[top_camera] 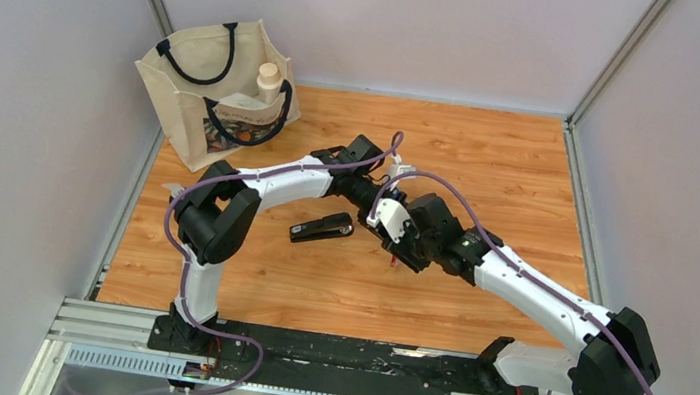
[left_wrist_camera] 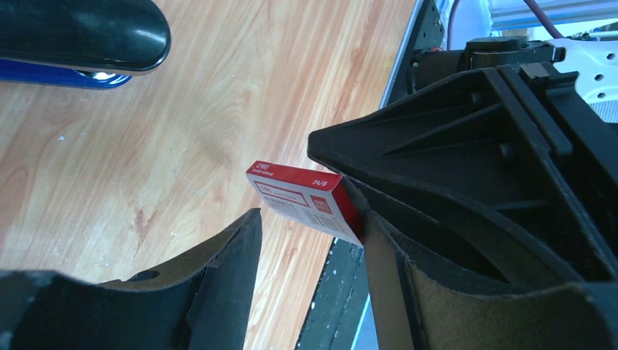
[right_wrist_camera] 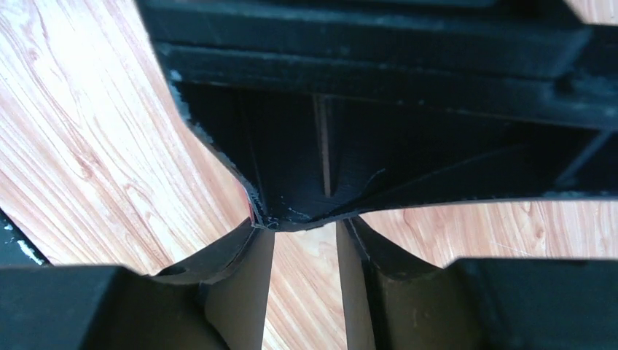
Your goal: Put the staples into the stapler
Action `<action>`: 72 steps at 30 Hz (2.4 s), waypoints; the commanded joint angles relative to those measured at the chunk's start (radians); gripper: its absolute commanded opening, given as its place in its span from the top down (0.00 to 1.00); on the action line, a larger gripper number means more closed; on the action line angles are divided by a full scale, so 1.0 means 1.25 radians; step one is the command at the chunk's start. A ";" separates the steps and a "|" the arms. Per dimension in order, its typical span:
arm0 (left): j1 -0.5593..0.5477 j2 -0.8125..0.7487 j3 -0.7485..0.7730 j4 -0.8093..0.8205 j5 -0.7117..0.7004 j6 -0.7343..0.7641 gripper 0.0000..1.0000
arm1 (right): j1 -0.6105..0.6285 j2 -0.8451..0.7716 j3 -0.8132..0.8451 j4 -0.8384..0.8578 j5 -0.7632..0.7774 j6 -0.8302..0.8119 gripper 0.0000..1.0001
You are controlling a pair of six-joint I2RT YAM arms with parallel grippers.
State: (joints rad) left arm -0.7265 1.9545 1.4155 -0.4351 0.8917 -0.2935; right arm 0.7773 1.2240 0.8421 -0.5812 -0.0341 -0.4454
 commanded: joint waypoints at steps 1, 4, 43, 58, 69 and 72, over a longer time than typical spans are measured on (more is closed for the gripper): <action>-0.023 -0.025 -0.008 -0.004 -0.004 0.005 0.38 | 0.007 -0.032 0.053 0.194 0.013 0.018 0.60; -0.016 -0.027 -0.009 -0.010 -0.017 0.010 0.39 | 0.005 -0.054 0.026 0.202 0.020 0.015 0.60; 0.258 -0.184 -0.110 -0.135 -0.034 0.171 0.42 | 0.019 0.225 0.080 -0.058 -0.136 -0.349 0.16; 0.319 -0.214 -0.205 -0.108 -0.003 0.187 0.42 | 0.069 0.368 0.141 -0.076 -0.115 -0.407 0.14; 0.322 -0.214 -0.228 -0.080 -0.004 0.171 0.42 | 0.068 0.374 0.130 -0.079 -0.144 -0.379 0.41; 0.322 -0.214 -0.238 -0.066 -0.004 0.159 0.42 | 0.062 0.349 0.111 -0.060 -0.151 -0.359 0.47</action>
State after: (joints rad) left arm -0.3279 1.7313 1.1301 -0.5575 0.8627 -0.0906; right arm 0.8608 1.6867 1.0084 -0.7040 -0.2134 -0.9165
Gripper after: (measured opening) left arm 0.582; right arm 0.546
